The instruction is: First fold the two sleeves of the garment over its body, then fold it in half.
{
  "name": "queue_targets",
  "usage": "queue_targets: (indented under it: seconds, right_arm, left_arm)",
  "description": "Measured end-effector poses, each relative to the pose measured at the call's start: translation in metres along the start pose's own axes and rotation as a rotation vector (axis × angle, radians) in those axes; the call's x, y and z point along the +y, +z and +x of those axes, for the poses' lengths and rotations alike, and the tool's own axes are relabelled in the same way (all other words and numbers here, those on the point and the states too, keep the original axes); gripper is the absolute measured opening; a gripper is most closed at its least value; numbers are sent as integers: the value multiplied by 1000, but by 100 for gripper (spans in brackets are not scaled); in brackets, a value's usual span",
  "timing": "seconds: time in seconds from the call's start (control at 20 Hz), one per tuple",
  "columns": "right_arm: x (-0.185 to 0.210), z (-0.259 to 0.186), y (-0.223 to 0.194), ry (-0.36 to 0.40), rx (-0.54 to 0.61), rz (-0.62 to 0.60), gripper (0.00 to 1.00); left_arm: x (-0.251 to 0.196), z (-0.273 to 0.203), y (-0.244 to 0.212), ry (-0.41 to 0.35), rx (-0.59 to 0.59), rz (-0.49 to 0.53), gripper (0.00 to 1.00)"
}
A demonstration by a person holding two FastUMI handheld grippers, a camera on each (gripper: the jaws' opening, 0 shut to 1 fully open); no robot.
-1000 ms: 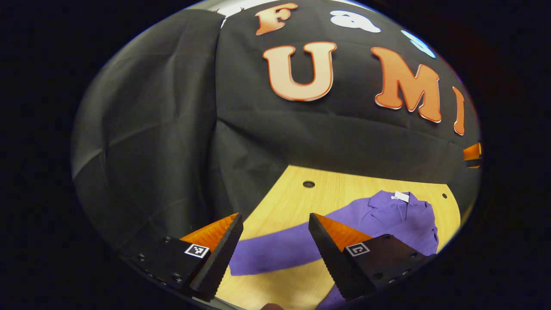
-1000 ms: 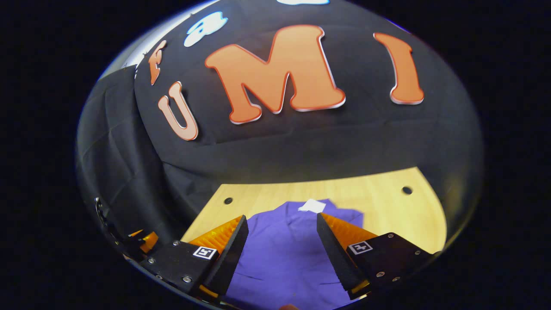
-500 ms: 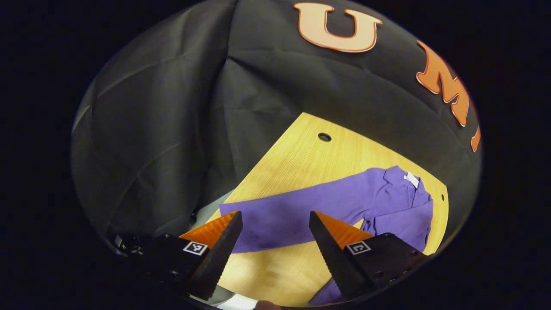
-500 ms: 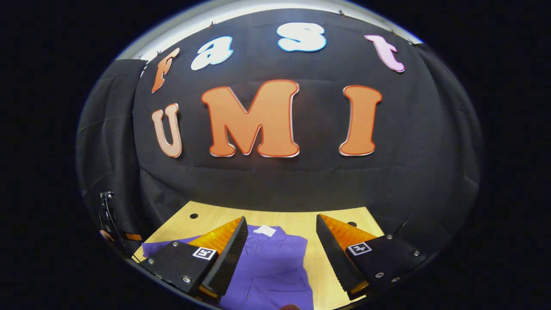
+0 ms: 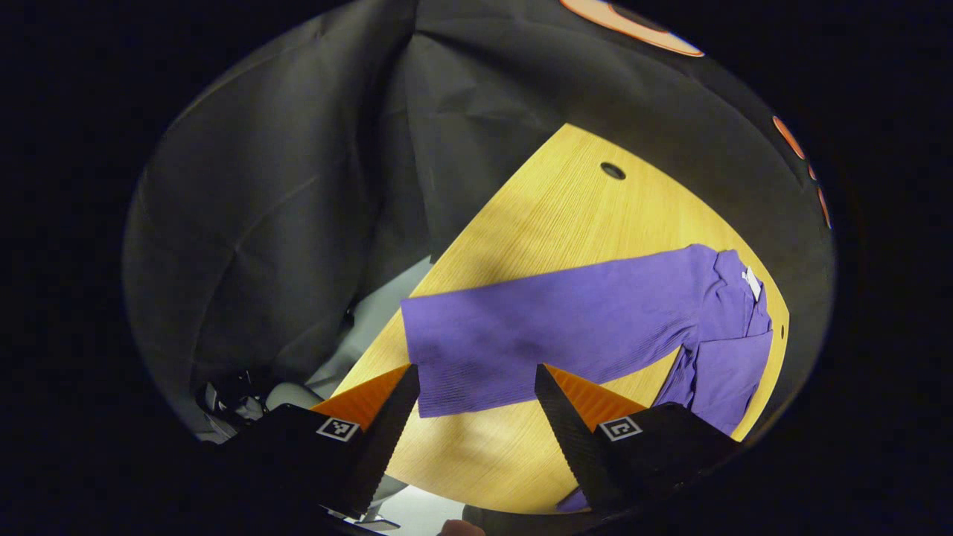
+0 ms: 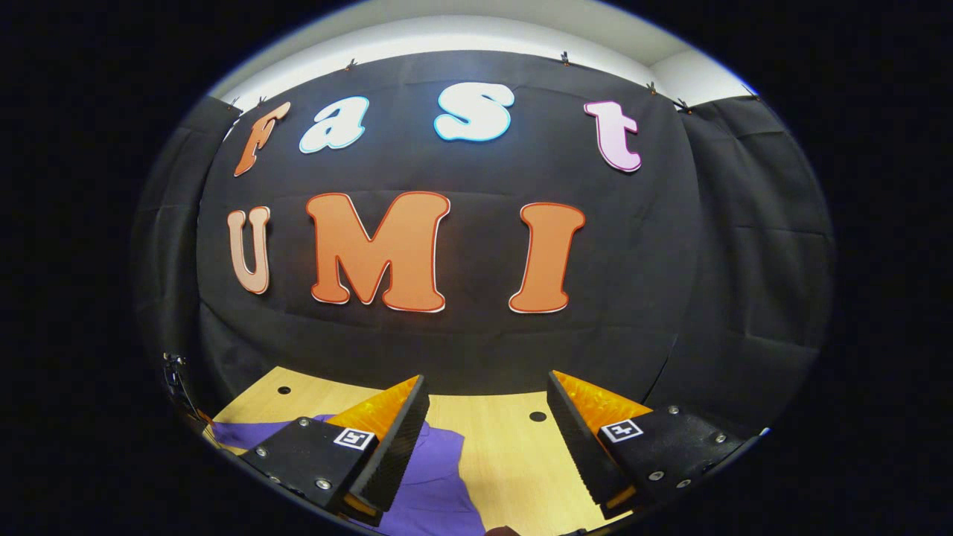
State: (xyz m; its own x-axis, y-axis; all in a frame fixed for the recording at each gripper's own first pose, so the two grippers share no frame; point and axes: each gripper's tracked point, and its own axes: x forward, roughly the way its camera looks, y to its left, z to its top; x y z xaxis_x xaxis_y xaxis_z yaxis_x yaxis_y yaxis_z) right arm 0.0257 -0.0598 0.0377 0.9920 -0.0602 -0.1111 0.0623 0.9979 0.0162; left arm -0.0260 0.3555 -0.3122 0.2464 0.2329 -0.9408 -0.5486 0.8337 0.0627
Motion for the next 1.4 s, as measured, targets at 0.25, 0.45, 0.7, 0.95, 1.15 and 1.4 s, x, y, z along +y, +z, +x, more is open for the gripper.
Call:
queue_targets:
  seconds: [0.25,0.45,0.7,0.95,1.15,1.4]
  right_arm:
    - [-4,-6,6,-25,-8,-94,94]
    - [-3,-14,2,-16,6,-144,95]
    - [0,-15,-5,5,31,-122,94]
    - [-10,-13,-12,-8,41,-105,94]
    - [-12,-11,-21,5,56,-72,94]
    - [-8,-12,-19,21,59,-58,94]
  left_arm:
    - [10,28,-15,1,113,-46,100]
    - [13,53,-14,10,164,-45,100]
    - [18,65,-12,65,216,-7,97]
    - [-4,66,-8,43,234,11,38]
    - [-10,59,-7,43,223,36,10]
    - [-37,22,13,19,143,145,9]
